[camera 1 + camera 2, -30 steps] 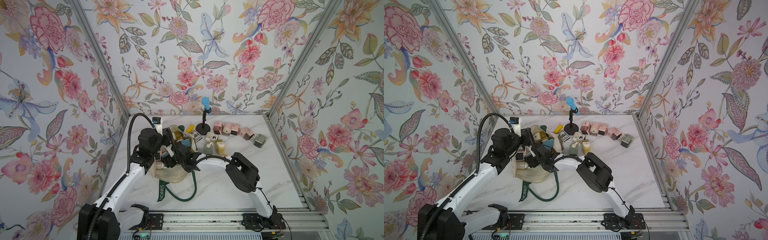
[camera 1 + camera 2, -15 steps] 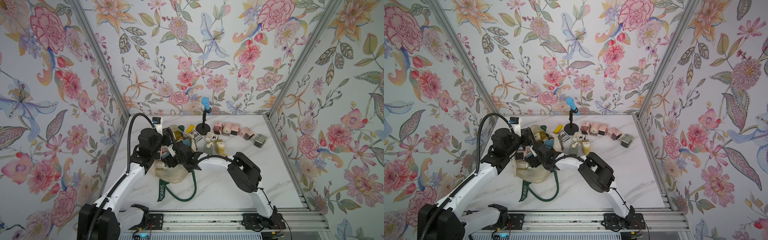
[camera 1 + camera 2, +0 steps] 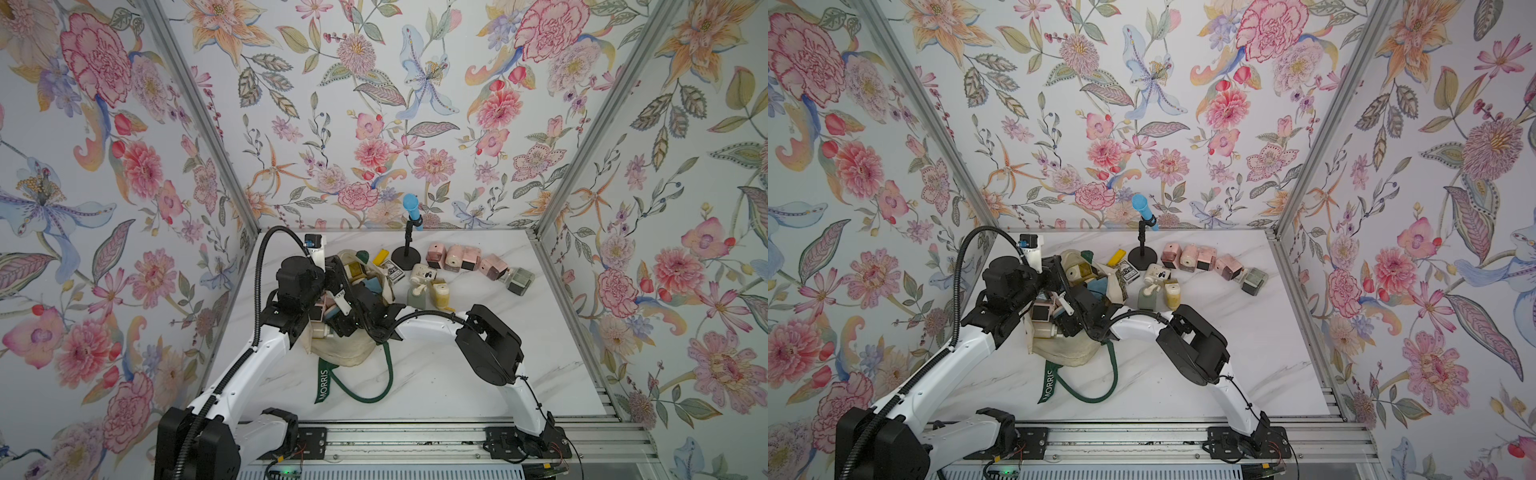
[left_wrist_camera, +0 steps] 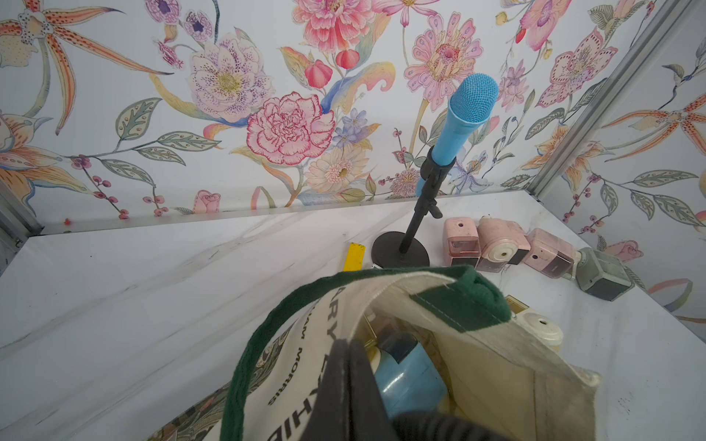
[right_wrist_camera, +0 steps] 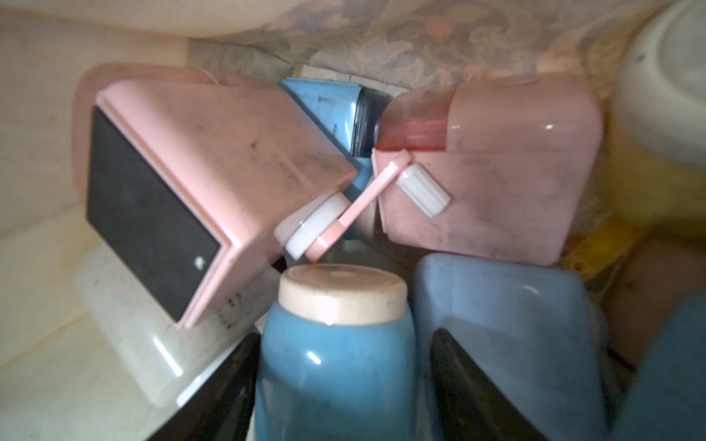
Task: Take out the pencil sharpeners from the tote bags
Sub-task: Pick up the pencil sharpener from the canvas bag.
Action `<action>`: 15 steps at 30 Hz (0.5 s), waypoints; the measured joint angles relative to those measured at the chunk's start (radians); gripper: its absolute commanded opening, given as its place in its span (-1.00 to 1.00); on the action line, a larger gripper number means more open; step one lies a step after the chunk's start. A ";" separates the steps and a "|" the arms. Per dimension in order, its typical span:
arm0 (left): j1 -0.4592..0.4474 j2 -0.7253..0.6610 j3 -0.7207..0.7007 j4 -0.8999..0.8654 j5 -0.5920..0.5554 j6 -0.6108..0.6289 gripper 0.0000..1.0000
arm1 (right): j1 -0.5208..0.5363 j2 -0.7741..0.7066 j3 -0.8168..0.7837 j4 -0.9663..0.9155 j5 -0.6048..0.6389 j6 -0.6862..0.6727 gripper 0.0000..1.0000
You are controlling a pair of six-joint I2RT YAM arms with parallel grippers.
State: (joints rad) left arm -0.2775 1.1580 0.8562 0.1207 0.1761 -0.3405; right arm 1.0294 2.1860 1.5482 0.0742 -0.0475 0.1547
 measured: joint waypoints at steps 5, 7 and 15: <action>0.003 0.001 0.000 0.000 0.003 0.000 -1.00 | -0.006 -0.008 -0.013 0.002 -0.011 -0.012 0.53; 0.003 0.002 0.002 0.000 0.003 0.000 -1.00 | -0.006 -0.009 -0.012 0.001 -0.005 -0.016 0.57; 0.003 0.009 0.006 0.000 0.002 0.000 -1.00 | -0.001 0.036 0.059 -0.014 0.024 -0.016 0.61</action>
State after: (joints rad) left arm -0.2749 1.1667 0.8623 0.1207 0.1783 -0.3405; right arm 1.0283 2.2219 1.6073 0.0601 -0.0235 0.1387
